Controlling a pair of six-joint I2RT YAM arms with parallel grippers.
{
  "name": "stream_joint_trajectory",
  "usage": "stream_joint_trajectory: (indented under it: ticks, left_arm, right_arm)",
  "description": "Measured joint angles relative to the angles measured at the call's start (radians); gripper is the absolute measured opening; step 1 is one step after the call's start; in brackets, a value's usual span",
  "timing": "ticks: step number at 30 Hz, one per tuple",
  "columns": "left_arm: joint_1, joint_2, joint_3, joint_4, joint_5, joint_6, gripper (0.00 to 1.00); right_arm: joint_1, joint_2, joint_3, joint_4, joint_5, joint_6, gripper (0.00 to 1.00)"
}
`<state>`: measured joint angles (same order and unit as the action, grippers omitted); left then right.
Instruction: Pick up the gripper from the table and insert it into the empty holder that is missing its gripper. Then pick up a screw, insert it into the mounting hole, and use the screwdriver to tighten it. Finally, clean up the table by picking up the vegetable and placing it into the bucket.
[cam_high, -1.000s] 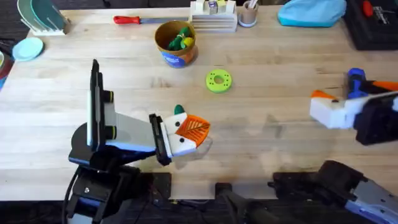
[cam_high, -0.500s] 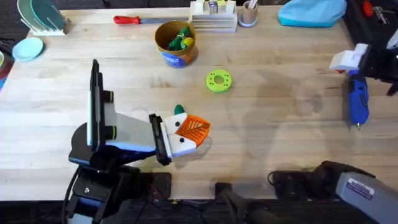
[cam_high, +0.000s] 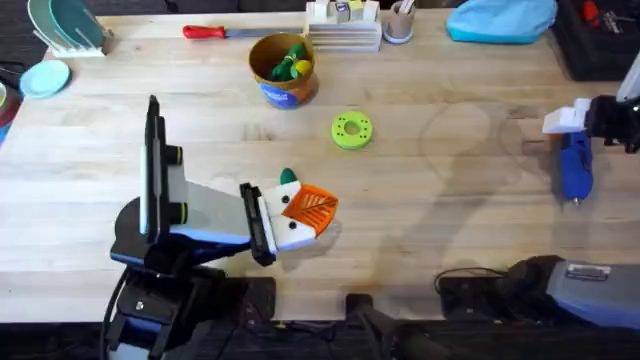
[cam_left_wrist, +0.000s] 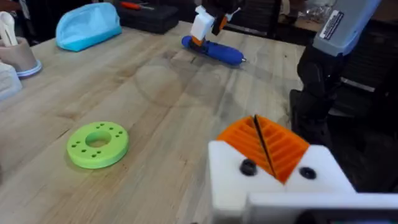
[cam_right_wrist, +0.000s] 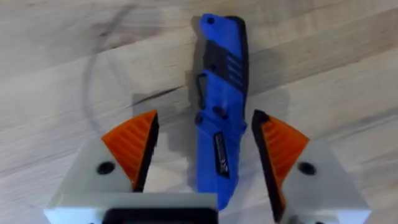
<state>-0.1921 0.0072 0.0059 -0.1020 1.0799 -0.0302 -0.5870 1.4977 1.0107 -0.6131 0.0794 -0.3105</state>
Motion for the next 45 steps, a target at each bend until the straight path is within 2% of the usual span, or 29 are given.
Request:
stream_joint_trajectory:
  ticks: [11,14,15,18,20,21,22,30,33,38,45]
  left_arm:
    - [0.000,0.000,0.000,0.000,0.000,0.000,0.007]
    - [0.000,0.000,0.000,0.000,0.000,0.000,0.007]
    - [0.000,0.000,0.000,0.000,0.000,0.000,0.007]
    - [0.000,0.000,0.000,0.000,0.000,0.000,0.007]
    - [0.000,0.000,0.000,0.000,0.000,0.000,0.007]
    - [0.000,0.000,0.000,0.000,0.000,0.000,0.007]
    - [0.000,0.000,0.000,0.000,0.000,0.000,0.007]
    - [0.000,0.000,0.000,0.000,0.000,0.000,0.007]
    - [0.000,0.000,0.000,0.000,0.000,0.000,0.007]
    - [0.000,0.000,0.000,0.000,0.000,0.000,0.007]
    - [0.000,0.000,0.000,0.000,0.000,0.000,0.007]
  right_arm:
    - [-0.054,0.202,0.053,0.132,-0.061,-0.057,0.890]
    - [-0.054,0.241,0.055,0.134,-0.082,-0.058,0.812]
    - [-0.054,0.246,0.060,0.130,-0.091,-0.058,0.734]
    - [-0.053,0.248,0.066,0.136,-0.100,-0.064,0.335]
    - [-0.054,0.250,0.067,0.147,-0.095,-0.069,0.115]
    - [-0.056,0.250,0.067,0.157,-0.093,-0.067,0.040]
    - [-0.058,0.251,0.067,0.162,-0.095,-0.065,0.019]
    - [-0.051,0.246,0.095,0.064,-0.098,-0.017,0.018]
    - [-0.031,0.205,0.105,0.028,-0.133,0.024,0.018]
    - [0.056,0.028,0.115,0.051,-0.216,0.080,0.018]
    - [0.237,-0.271,0.113,0.139,-0.304,0.192,0.018]
